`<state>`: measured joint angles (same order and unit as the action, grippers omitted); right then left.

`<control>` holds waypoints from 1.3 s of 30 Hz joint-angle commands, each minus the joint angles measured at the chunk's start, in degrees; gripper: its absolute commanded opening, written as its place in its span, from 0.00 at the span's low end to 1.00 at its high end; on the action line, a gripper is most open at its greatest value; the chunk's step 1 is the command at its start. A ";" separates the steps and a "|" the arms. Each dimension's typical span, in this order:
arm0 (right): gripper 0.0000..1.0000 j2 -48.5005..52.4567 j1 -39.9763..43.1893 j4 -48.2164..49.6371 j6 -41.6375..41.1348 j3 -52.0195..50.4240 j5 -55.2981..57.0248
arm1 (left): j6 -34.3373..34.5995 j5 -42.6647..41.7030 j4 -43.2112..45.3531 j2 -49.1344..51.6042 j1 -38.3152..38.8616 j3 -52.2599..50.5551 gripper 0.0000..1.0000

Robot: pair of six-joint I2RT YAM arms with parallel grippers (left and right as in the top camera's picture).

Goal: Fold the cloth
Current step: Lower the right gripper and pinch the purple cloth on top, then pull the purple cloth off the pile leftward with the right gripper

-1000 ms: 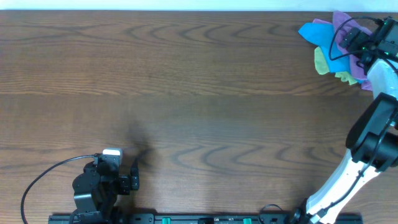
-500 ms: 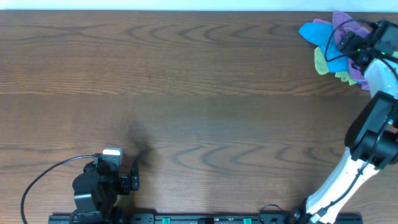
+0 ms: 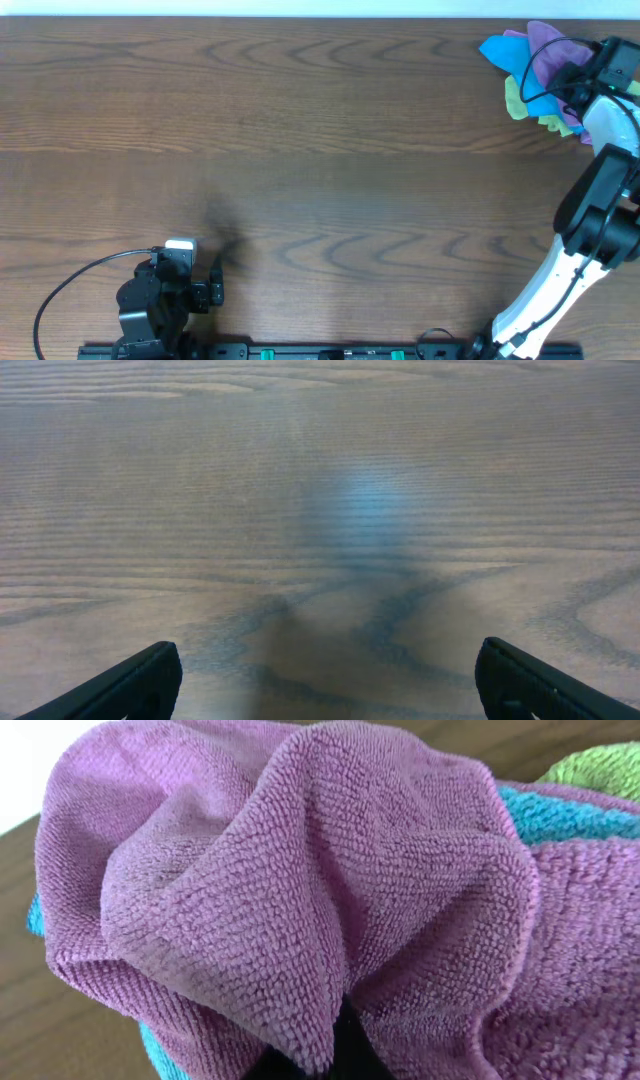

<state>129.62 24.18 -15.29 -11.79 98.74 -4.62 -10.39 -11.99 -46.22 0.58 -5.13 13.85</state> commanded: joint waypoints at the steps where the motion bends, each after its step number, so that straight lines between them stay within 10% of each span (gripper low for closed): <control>1: 0.01 -3.63 -1.40 -1.25 3.45 1.36 -0.09 | -1.40 0.59 -2.49 -0.35 0.22 -2.78 0.95; 39: 0.01 -17.73 -26.93 -33.83 6.75 1.36 -2.47 | -1.40 0.59 -2.49 -0.35 0.24 -2.78 0.95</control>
<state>115.18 -1.06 -48.73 -5.82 99.39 -6.63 -10.39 -11.97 -46.22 0.58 -5.13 13.85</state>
